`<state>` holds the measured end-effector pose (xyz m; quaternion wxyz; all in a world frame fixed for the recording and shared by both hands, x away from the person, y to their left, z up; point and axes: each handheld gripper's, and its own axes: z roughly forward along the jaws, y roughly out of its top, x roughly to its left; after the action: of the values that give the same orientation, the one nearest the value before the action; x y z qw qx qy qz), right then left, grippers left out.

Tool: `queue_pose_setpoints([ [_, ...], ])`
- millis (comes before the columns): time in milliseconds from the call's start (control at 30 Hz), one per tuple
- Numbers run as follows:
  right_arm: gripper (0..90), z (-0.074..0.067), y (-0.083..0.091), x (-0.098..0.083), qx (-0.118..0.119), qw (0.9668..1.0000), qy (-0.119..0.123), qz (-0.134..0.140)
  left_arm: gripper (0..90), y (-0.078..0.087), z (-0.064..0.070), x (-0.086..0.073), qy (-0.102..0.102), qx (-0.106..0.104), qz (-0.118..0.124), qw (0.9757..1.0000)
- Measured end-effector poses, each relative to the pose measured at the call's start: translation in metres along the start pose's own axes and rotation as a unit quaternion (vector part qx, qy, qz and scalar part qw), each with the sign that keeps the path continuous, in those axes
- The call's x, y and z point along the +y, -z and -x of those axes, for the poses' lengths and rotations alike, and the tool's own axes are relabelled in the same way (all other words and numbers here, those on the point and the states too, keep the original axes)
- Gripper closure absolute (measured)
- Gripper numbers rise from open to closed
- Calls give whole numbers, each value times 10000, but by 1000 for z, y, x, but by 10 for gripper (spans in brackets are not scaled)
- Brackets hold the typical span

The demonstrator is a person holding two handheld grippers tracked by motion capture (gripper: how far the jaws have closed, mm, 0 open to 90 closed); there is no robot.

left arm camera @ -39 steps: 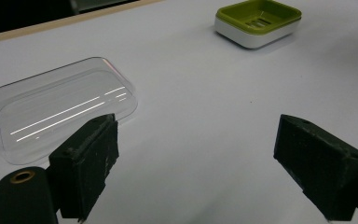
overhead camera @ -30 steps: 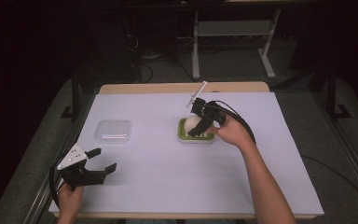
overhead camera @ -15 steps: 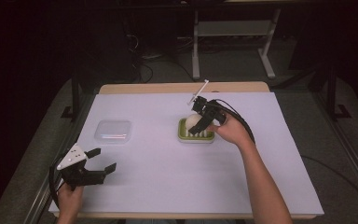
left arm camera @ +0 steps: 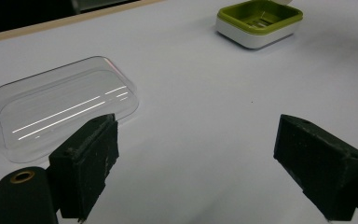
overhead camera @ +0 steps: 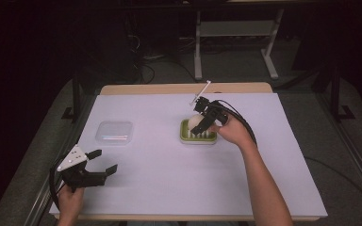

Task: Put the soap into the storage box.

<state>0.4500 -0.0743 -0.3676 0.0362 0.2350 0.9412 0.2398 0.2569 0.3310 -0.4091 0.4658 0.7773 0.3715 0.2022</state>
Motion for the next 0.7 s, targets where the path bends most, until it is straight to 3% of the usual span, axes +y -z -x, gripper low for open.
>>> queue_pose_setpoints([
  [700, 224, 7, -11, -1, -4, 9999, -74, -107, 132, 0, 1, 0, 6, 2, 21, 10000],
])
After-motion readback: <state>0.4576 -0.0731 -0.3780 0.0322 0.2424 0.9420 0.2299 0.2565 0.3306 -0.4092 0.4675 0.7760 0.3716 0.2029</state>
